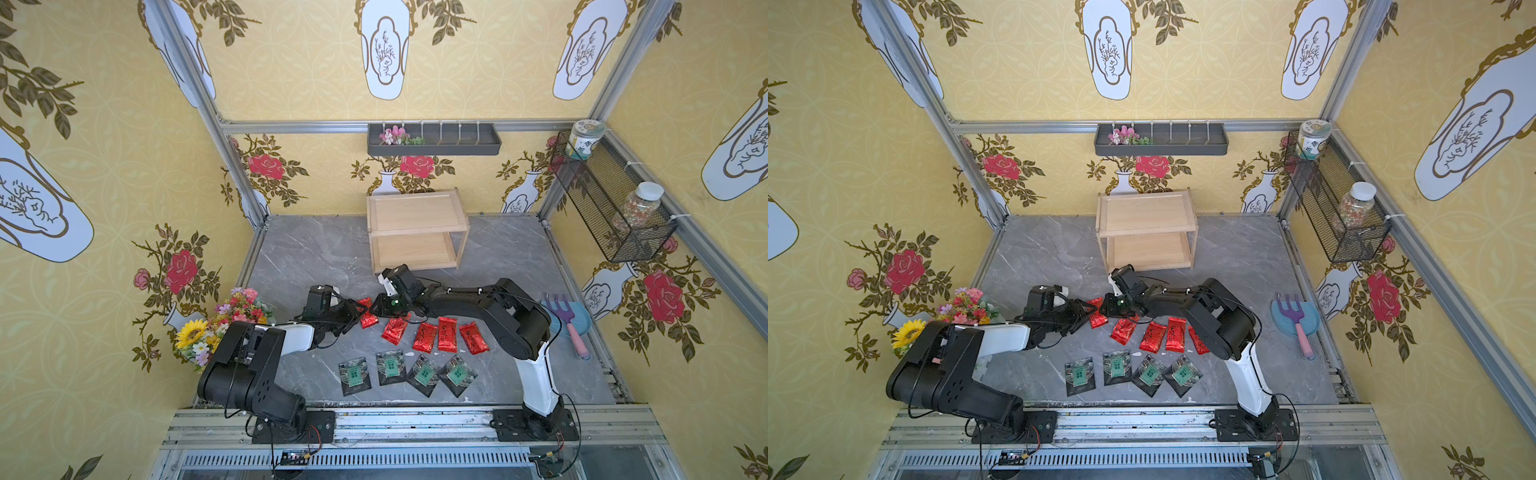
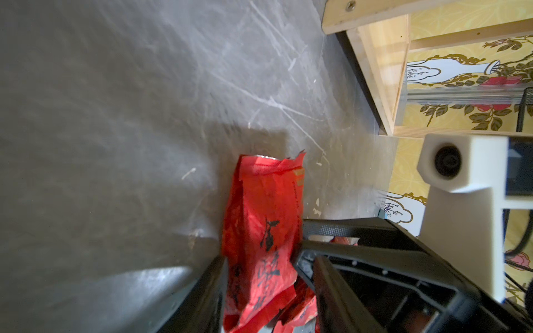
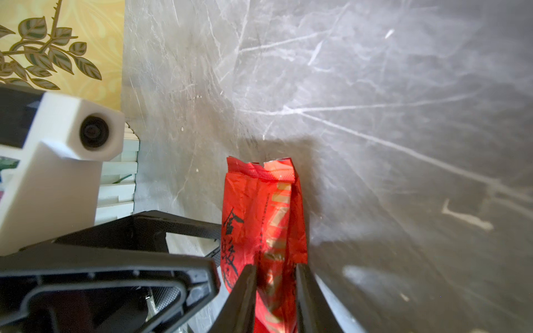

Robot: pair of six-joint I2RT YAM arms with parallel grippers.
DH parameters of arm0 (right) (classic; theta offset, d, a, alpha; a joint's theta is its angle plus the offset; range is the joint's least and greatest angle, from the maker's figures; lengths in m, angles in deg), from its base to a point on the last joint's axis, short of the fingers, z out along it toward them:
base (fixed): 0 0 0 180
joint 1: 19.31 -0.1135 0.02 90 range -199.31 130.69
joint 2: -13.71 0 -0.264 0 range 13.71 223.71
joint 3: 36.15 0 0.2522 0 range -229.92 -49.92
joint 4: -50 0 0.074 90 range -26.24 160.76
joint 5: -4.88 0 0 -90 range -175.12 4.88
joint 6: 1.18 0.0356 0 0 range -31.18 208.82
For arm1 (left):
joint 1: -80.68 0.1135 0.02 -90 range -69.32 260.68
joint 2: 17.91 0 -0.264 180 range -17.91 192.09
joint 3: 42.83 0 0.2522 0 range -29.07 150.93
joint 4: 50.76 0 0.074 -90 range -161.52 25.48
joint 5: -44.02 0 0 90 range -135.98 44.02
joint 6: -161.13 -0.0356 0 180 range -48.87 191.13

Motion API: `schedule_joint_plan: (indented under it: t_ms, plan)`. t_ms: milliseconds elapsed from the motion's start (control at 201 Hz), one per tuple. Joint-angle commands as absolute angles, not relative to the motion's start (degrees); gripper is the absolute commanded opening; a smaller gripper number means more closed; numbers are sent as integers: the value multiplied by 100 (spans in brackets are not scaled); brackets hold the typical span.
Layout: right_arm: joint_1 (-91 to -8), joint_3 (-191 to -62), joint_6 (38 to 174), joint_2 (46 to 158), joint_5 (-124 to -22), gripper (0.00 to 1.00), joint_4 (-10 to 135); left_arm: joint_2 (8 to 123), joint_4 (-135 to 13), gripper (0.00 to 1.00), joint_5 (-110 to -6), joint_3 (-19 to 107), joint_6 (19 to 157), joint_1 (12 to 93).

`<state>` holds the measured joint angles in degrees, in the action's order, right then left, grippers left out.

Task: Place the tea bags on the shelf by color
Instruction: Pick up the tea bag from the center of the board.

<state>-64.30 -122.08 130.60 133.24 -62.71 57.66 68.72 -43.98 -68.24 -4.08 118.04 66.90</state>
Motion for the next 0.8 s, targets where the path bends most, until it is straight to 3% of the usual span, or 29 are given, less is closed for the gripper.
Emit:
schedule_joint_plan:
  t_ms: [0,488,797]
  plan:
    - [-6415,-12178,13157,13369,-6154,24,5442,6931,-4307,53,-6830,-385,11718,6697]
    - [-6402,-12075,13323,13360,-6139,8,5304,6806,-4350,54,-6777,-404,11683,6697]
    - [-6376,-11973,13378,13024,-6244,2,5404,5978,-5159,54,-6369,-188,11477,6801]
